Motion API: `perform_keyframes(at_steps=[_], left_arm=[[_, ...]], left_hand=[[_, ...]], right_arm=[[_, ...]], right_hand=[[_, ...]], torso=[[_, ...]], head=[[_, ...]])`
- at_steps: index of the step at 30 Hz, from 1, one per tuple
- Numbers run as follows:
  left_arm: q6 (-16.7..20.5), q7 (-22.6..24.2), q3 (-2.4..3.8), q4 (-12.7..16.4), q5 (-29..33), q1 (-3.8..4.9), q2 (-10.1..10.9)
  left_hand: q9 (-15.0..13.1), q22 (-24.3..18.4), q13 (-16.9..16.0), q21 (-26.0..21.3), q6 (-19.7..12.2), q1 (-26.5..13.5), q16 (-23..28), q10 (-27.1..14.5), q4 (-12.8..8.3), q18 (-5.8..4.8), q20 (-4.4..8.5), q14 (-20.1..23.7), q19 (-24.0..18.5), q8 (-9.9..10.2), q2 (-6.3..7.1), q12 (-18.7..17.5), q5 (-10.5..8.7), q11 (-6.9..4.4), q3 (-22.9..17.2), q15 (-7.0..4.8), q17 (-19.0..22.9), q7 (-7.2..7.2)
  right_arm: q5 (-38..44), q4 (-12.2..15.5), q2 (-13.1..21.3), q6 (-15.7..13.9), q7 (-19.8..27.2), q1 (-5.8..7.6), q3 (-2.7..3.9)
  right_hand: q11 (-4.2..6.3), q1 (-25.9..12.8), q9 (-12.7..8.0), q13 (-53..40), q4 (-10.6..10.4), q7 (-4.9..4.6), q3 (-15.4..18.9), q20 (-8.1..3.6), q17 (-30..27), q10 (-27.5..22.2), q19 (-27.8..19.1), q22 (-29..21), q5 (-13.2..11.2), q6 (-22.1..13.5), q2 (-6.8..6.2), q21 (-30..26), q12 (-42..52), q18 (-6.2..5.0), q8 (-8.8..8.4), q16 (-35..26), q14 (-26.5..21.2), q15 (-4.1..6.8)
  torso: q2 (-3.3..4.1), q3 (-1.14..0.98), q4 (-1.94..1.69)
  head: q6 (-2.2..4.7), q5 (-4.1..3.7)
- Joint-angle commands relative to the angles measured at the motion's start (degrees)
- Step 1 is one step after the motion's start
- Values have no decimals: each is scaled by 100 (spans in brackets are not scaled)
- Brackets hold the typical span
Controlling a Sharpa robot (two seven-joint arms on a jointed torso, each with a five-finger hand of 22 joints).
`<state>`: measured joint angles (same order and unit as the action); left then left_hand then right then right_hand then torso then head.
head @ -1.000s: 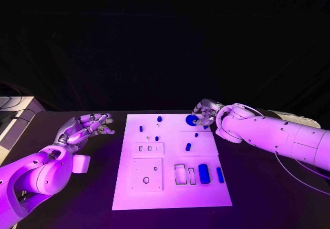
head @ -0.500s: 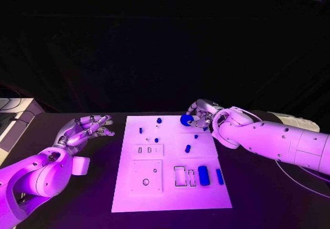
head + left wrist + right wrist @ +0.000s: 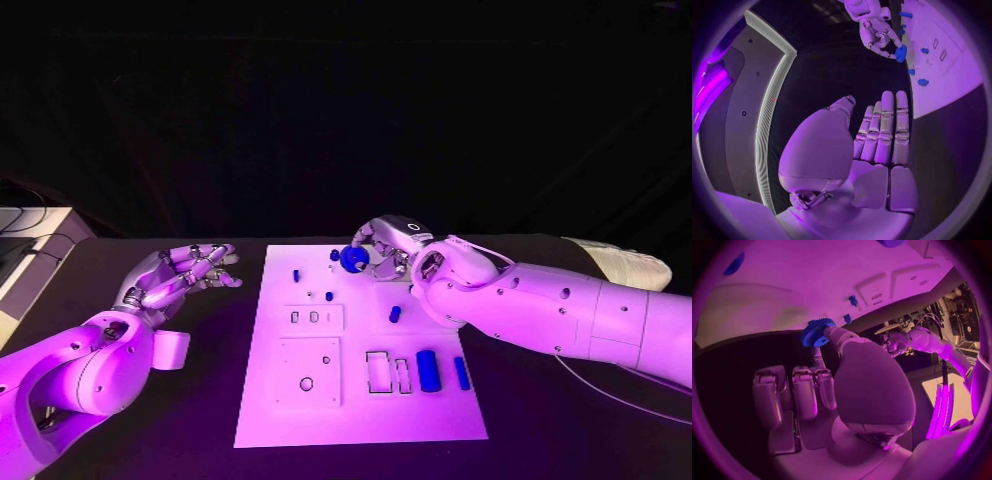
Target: Assemble the parts on the task board
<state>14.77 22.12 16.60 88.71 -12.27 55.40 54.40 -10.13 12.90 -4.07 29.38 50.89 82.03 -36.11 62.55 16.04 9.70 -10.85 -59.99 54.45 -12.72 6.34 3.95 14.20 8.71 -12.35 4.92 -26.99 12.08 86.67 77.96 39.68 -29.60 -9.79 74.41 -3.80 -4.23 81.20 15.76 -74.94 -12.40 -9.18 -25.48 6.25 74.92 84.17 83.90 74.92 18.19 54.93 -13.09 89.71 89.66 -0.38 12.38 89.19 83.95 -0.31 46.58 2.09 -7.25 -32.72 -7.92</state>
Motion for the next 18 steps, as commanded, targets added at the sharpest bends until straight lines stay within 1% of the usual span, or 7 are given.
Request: perform_keyframes(at_steps=[1,3,5,9,14,17,18], left_arm=[[-97,40,4,18,-16,1,-12],[-97,40,4,22,-16,1,-11],[-97,40,4,25,-16,1,-9],[-97,39,4,31,-16,1,-5],[-101,35,4,37,-16,1,-7],[-103,34,4,33,-16,1,-12],[-104,34,4,30,-16,1,-14]], left_hand=[[-5,9,8,37,19,39,-25,-32,15,65,-10,49,-49,26,34,-25,-27,-6,-32,5,-8,0],[-5,9,8,37,19,39,-25,-32,15,65,-10,49,-49,26,34,-25,-27,-6,-32,5,-8,0],[-5,9,8,37,19,39,-25,-32,15,65,-10,49,-49,26,34,-25,-27,-6,-32,5,-8,0],[-5,9,8,37,19,39,-25,-32,15,65,-10,49,-49,26,34,-25,-27,-6,-32,5,-8,0],[-6,13,8,44,21,54,-30,-37,9,65,-10,55,-55,28,40,-22,-28,-5,-44,5,-10,2],[-6,13,8,44,21,54,-30,-37,9,65,-10,55,-55,28,40,-22,-28,-5,-44,5,-10,2],[-6,13,8,44,21,54,-30,-37,9,65,-10,55,-55,28,40,-22,-28,-5,-44,5,-10,2]], right_arm=[[521,-75,-133,-31,19,-52,-17],[582,-119,-214,-29,-7,-79,-27],[637,-168,-292,-32,-30,-98,-33],[714,-281,-452,-54,-60,-120,-43],[795,-400,-586,-99,-117,-129,-50],[856,-448,-643,-149,-152,-132,-57],[874,-462,-661,-168,-163,-133,-60]], right_hand=[[36,-39,35,-1506,9,60,-38,-36,1290,583,610,1508,-9,80,-9,29,34,38,37,35,558,54],[36,-39,35,-1506,9,60,-38,-36,1290,583,610,1508,-9,80,-9,29,34,38,37,35,558,54],[36,-51,35,-1506,14,60,-41,-37,1290,583,610,1508,-23,80,-19,29,34,38,33,34,558,55],[38,-51,35,-1506,20,61,-51,-37,1284,583,610,1508,-20,79,-18,29,34,38,30,33,557,56],[40,-48,35,-1506,29,62,-64,-38,1283,583,610,1508,-14,78,-17,29,34,38,27,33,556,57],[40,-49,34,-1506,30,62,-65,-38,1291,583,610,1508,-15,78,-17,29,34,38,26,35,558,57],[40,-51,34,-1506,32,62,-67,-39,1283,583,610,1508,-19,77,-17,29,34,38,25,33,556,57]], torso=[[9,8,-7],[15,4,-6],[17,5,-7],[13,6,7],[23,14,-4],[29,16,5],[31,12,9]], head=[[5,19],[-2,31],[-1,36],[-12,52],[-22,47],[-34,56],[-38,59]])
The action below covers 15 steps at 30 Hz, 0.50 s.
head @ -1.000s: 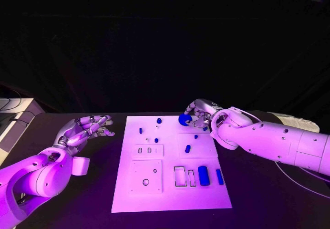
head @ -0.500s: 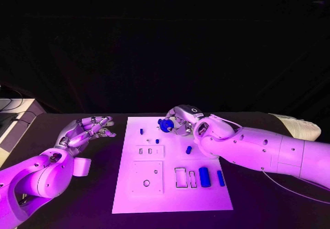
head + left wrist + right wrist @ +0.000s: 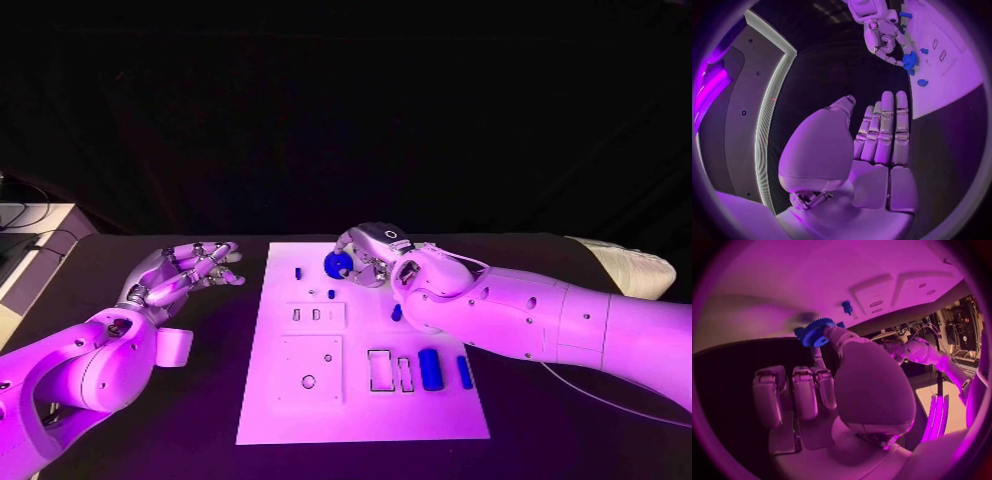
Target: Assemble the parts on the task board
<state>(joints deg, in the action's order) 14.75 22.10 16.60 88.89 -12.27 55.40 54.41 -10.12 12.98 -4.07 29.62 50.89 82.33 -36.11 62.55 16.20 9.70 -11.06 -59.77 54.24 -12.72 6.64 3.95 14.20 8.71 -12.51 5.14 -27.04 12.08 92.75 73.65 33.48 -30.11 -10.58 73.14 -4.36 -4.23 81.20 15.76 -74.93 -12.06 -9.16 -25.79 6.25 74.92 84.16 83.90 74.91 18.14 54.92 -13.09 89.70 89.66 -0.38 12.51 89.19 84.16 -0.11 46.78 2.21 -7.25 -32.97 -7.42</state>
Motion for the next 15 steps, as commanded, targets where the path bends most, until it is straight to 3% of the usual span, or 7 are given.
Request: perform_keyframes(at_steps=[1,6,15], left_arm=[[-103,35,4,8,-16,2,-18],[-111,31,4,-5,-16,1,-33],[-120,22,4,-15,-16,1,-38]], left_hand=[[-7,5,8,20,21,24,-30,-37,-7,65,11,34,-34,28,10,-22,-28,-5,-28,-16,-5,2],[-7,5,8,20,21,24,-30,-37,-7,65,11,34,-34,28,10,-22,-28,-5,-28,-16,-5,2],[-8,8,8,26,20,20,-34,-41,-3,65,10,36,-37,31,14,-21,-29,-3,-32,-15,-7,6]], right_arm=[[285,-46,-59,-133,-95,-7,-5],[344,-106,-124,-128,-127,-12,-12],[303,-191,-212,19,-63,-21,-21]], right_hand=[[40,-51,34,-1507,-1,60,-36,-39,1283,584,610,1509,-14,78,-17,30,34,38,11,33,536,36],[39,-58,33,-1507,3,59,-39,-39,1283,584,610,1509,-25,77,-22,30,34,38,8,33,536,37],[30,-119,27,-1507,19,47,-59,-40,1277,584,610,1509,-109,53,-50,30,34,38,-23,32,534,34]], torso=[[9,-3,11],[20,7,7],[16,2,2]], head=[[-19,8],[-23,23],[-64,45]])
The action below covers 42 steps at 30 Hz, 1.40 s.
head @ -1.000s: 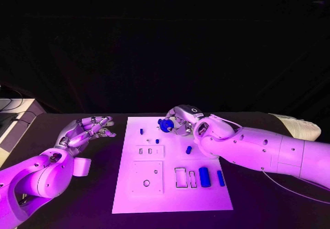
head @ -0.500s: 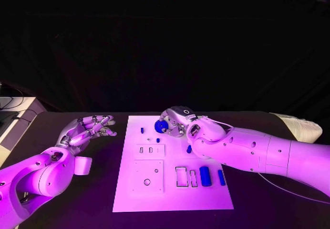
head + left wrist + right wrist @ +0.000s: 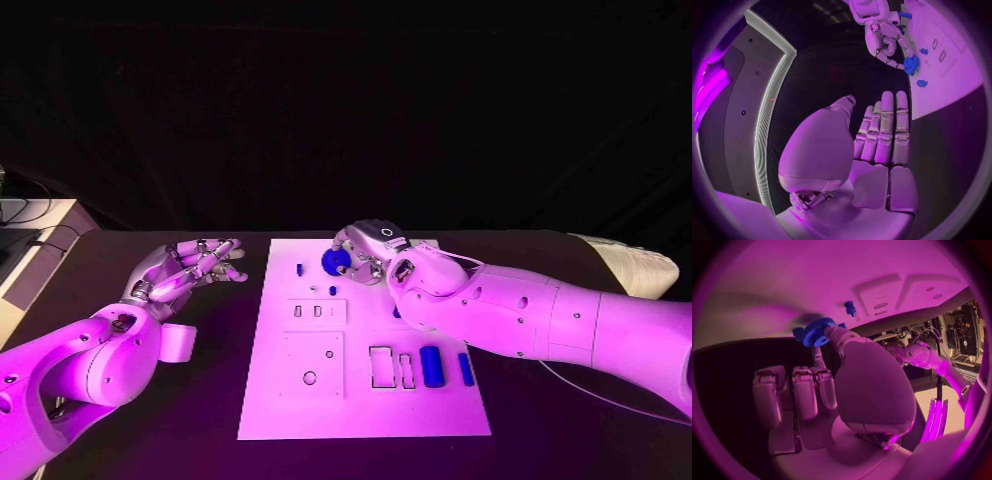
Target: Assemble the parts on the task board
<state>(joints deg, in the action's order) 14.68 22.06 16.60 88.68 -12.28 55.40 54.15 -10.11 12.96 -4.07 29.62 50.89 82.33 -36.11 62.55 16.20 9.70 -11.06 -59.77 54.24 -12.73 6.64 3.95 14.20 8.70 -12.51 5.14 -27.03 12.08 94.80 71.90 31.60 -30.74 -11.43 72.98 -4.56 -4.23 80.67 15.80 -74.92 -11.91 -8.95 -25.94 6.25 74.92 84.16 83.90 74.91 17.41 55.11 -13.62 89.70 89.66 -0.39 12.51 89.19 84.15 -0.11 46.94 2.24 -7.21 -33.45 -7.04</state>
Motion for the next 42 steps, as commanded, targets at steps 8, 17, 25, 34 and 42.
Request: perform_keyframes(at_steps=[8,17,25,34,42], left_arm=[[-119,18,4,0,-15,1,-9],[-120,21,4,-10,-15,1,-18],[-124,20,4,-20,-15,1,-32],[-121,20,4,-29,-15,1,-36],[-121,19,4,-51,-15,1,-44]], left_hand=[[-9,9,8,27,20,20,-34,-41,-3,65,11,36,-37,31,14,-21,-30,-2,-32,-14,-8,6],[-9,9,8,27,20,20,-34,-41,-3,65,11,36,-37,31,14,-21,-30,-2,-32,-14,-8,6],[-9,9,8,27,20,20,-34,-41,-3,65,11,36,-37,31,14,-21,-30,-2,-32,-14,-8,6],[-10,12,8,34,21,15,-38,-45,3,65,9,43,-44,33,15,-19,-30,0,-39,-12,-10,8],[-10,12,8,34,21,15,-38,-45,3,65,9,43,-44,33,15,-19,-30,0,-39,-12,-10,8]], right_arm=[[110,-104,-67,153,-8,-9,-5],[125,-208,-141,190,-42,-10,-6],[133,-281,-201,158,-58,-10,-9],[122,-311,-233,239,-43,-10,-10],[88,-322,-236,314,-48,-9,-10]], right_hand=[[26,-99,22,-1508,8,22,-48,-38,1268,584,610,1509,-76,27,-9,30,34,39,-34,30,532,31],[19,-133,15,-1506,17,13,-49,-35,1257,582,610,1509,-114,-1,-29,30,32,39,-61,27,530,25],[3,-185,3,-1478,17,-7,-51,-26,1252,557,610,1509,-145,-48,-40,30,5,39,-103,26,529,13],[-43,-296,-33,-1428,20,-56,-4,10,1245,513,606,1503,-295,-177,-90,24,-44,37,-229,24,527,-30],[-82,-426,-76,-1368,-16,-96,182,51,1237,456,593,1486,-332,-330,-144,8,-104,31,-383,22,525,-72]], torso=[[-8,-1,5],[-7,-5,-1],[-5,-1,2],[-7,2,6],[-6,3,4]], head=[[-33,20],[-20,2],[-2,11],[-14,7],[-20,5]])
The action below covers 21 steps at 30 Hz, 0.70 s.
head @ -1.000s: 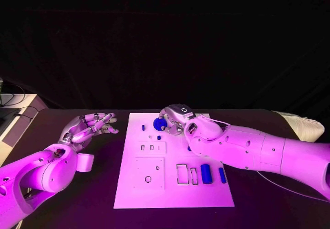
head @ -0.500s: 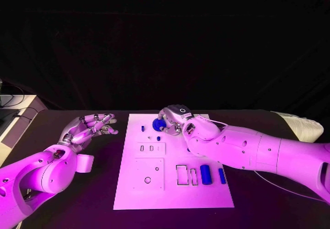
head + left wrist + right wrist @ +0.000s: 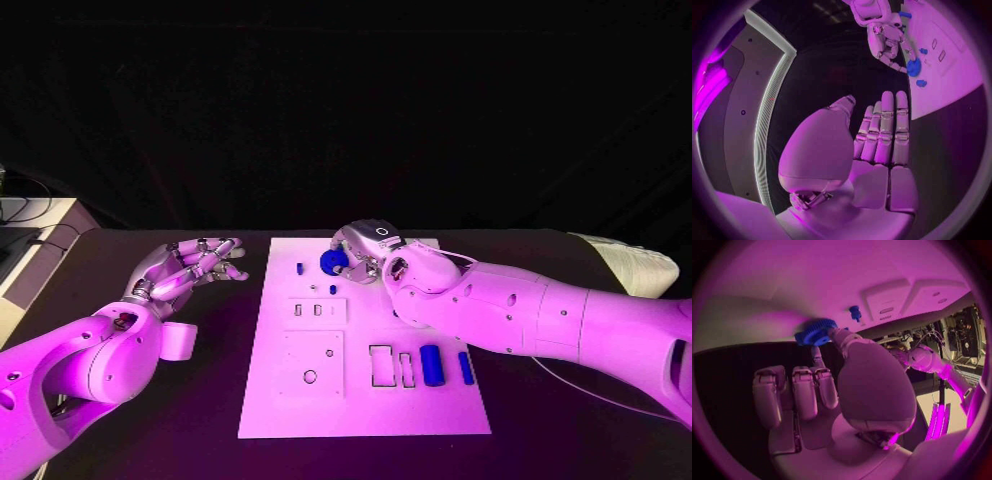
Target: Assemble the parts on the task board
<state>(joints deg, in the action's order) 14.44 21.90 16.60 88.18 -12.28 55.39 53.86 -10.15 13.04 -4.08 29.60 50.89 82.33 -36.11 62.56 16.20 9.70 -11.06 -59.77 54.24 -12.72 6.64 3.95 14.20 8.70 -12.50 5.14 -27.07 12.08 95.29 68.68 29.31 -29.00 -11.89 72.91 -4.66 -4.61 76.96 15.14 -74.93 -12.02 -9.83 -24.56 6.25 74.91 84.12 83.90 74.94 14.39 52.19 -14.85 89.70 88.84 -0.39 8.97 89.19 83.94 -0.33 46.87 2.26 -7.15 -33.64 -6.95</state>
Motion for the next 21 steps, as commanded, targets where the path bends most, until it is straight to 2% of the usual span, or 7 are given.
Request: perform_keyframes(at_steps=[1,9,11,15,21], left_arm=[[-97,35,4,-4,-15,1,-18],[-90,14,4,-29,-15,1,-19],[-88,8,4,-35,-15,1,-17],[-81,0,4,-45,-15,1,-15],[-76,-7,4,-51,-13,1,-16]], left_hand=[[-5,5,8,35,21,15,-38,-46,3,64,9,43,-44,33,15,-19,-30,0,-39,-11,-5,8],[-6,8,8,41,20,8,-41,-50,10,63,7,50,-52,37,14,-18,-31,2,-45,-9,-7,12],[-6,8,8,42,19,1,-42,-51,15,63,6,51,-54,38,12,-18,-31,4,-45,-8,-7,15],[-6,9,9,44,17,-11,-43,-55,23,63,5,54,-57,40,9,-19,-32,7,-45,-6,-8,19],[-5,10,9,47,12,-29,-46,-62,30,62,3,56,-61,45,5,-20,-32,12,-44,-2,-9,26]], right_arm=[[26,0,-6,148,-1,-3,-1],[-345,57,52,292,61,-2,-1],[-436,79,74,322,76,-2,-1],[-572,99,120,367,94,-1,-1],[-658,91,173,478,78,-1,-1]], right_hand=[[-48,-64,-12,-1365,-10,-11,67,54,1237,459,590,1479,-13,-46,-18,4,-23,30,-39,22,546,-53],[-52,-222,-18,-1376,-148,-8,380,72,1254,467,591,1480,178,8,30,5,-13,30,-88,26,550,-62],[-44,-340,-17,-1386,-281,2,564,68,1262,476,593,1483,210,48,92,7,-4,31,-99,28,552,-57],[-32,-462,-12,-1406,-438,17,711,60,1271,495,600,1493,277,108,193,17,17,35,-101,30,554,-47],[-6,-691,1,-1432,-469,47,754,40,1286,520,606,1500,435,217,391,25,42,37,-79,34,557,-24]], torso=[[-1,-1,-3],[-1,-6,0],[-1,-8,2],[0,-8,7],[-2,-14,10]], head=[[-2,-4],[0,13],[-9,16],[-6,16],[-11,19]])
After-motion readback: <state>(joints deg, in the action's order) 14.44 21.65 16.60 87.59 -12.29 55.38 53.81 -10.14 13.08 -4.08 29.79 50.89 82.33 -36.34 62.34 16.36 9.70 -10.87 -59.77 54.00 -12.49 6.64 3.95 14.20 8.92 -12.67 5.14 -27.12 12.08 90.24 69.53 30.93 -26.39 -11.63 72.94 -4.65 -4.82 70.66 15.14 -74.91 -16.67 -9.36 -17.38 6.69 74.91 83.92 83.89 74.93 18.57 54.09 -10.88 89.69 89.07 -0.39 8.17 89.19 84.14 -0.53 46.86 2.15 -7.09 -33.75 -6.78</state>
